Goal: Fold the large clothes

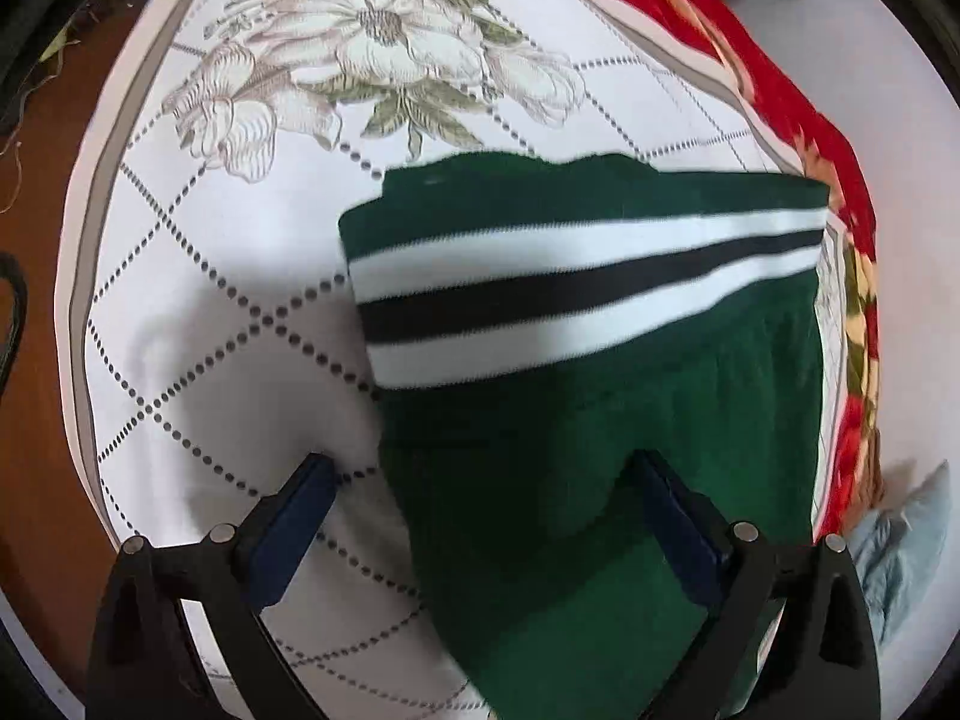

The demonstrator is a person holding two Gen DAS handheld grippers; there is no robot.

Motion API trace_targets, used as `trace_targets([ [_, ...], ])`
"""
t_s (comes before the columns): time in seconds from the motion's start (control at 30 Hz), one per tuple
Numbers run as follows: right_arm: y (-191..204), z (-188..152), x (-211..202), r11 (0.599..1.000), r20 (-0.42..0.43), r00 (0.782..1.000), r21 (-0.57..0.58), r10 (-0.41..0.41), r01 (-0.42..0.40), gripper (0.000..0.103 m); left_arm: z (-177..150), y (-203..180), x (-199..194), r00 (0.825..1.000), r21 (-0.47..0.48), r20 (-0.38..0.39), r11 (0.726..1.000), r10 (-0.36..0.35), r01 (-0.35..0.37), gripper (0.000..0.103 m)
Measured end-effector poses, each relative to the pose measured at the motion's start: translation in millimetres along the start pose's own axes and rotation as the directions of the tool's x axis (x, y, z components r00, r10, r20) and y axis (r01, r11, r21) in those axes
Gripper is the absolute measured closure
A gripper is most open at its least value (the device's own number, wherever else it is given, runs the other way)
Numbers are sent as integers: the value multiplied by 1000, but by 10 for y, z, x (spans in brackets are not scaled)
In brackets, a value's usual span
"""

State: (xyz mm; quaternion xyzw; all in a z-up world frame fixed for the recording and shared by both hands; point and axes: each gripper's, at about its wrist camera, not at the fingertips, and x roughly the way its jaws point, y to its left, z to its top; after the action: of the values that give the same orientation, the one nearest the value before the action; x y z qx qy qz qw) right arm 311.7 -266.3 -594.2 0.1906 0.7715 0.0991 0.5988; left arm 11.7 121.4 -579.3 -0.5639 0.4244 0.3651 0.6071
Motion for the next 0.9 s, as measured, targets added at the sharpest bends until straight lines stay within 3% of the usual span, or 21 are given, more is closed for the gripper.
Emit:
trace_targets([
  [0.07, -98, -30, -18, 1000, -2, 1000, 15, 18, -18, 68, -49, -74, -27, 998, 6, 54, 1000, 18, -19, 6],
  [0.1, -108, -10, -14, 1000, -4, 1000, 20, 23, -23, 68, -68, -145, -44, 997, 32, 74, 999, 30, -32, 17],
  [0.13, -141, -16, 14, 999, -5, 1000, 25, 25, -25, 68, -76, -222, -74, 995, 68, 99, 997, 17, -23, 37],
  [0.2, -138, -61, 59, 999, -4, 1000, 33, 23, -23, 68, -37, -252, -103, 993, 127, 114, 992, -5, -9, 47],
  [0.23, -146, -82, 99, 999, -5, 1000, 31, 17, -17, 68, -2, -238, -113, 993, 140, 113, 990, -38, 22, 63],
  [0.27, -123, -83, 119, 1000, -7, 1000, 28, 7, -6, 68, 24, -214, -123, 991, 148, 113, 988, -69, 51, 69],
  [0.33, 28, -78, 208, 1000, -4, 1000, 22, -8, 8, 68, 113, -125, -146, 975, 145, 97, 971, -202, 187, 77],
  [0.37, 57, -77, 221, 1000, -6, 1000, 16, -14, 14, 68, 157, -109, -154, 959, 139, 84, 957, -269, 256, 78],
  [0.4, 100, -76, 248, 1000, -7, 1000, 15, -16, 16, 68, 198, -40, -162, 918, 124, 58, 915, -392, 383, 78],
  [0.47, 258, -61, 363, 1000, -7, 1000, 20, -13, 13, 68, 253, 72, -97, 846, 74, 12, 844, -533, 531, 78],
  [0.5, 310, -65, 410, 1000, -8, 1000, 23, -9, 10, 68, 260, 90, -64, 827, 55, 1, 826, -562, 561, 77],
  [0.53, 309, -63, 420, 1000, -9, 1000, 26, -5, 5, 68, 292, 155, 31, 819, 27, -12, 818, -574, 574, 74],
  [0.6, 255, -44, 418, 999, -8, 1000, 35, 5, -4, 68, 354, 205, 240, 837, 2, -45, 837, -546, 547, 69],
  [0.67, 207, -55, 382, 999, -5, 1000, 38, 6, -6, 68, 380, 132, 335, 860, 35, -58, 860, -506, 509, 67],
  [0.77, 156, -55, 344, 1000, -2, 1000, 27, -6, 6, 68, 392, -153, 356, 884, 144, -52, 873, -464, 466, 45],
  [0.8, 169, -58, 350, 1000, -1, 1000, 19, -12, 12, 68, 390, -241, 365, 887, 168, -48, 872, -459, 460, 31],
  [0.83, 179, -56, 354, 1000, -1, 1000, 10, -18, 18, 68, 395, -351, 377, 892, 183, -44, 874, -450, 450, 26],
  [0.9, 224, -56, 377, 1000, 0, 1000, -5, -22, 22, 67, 394, -520, 401, 901, 205, -31, 880, -432, 428, 27],
])
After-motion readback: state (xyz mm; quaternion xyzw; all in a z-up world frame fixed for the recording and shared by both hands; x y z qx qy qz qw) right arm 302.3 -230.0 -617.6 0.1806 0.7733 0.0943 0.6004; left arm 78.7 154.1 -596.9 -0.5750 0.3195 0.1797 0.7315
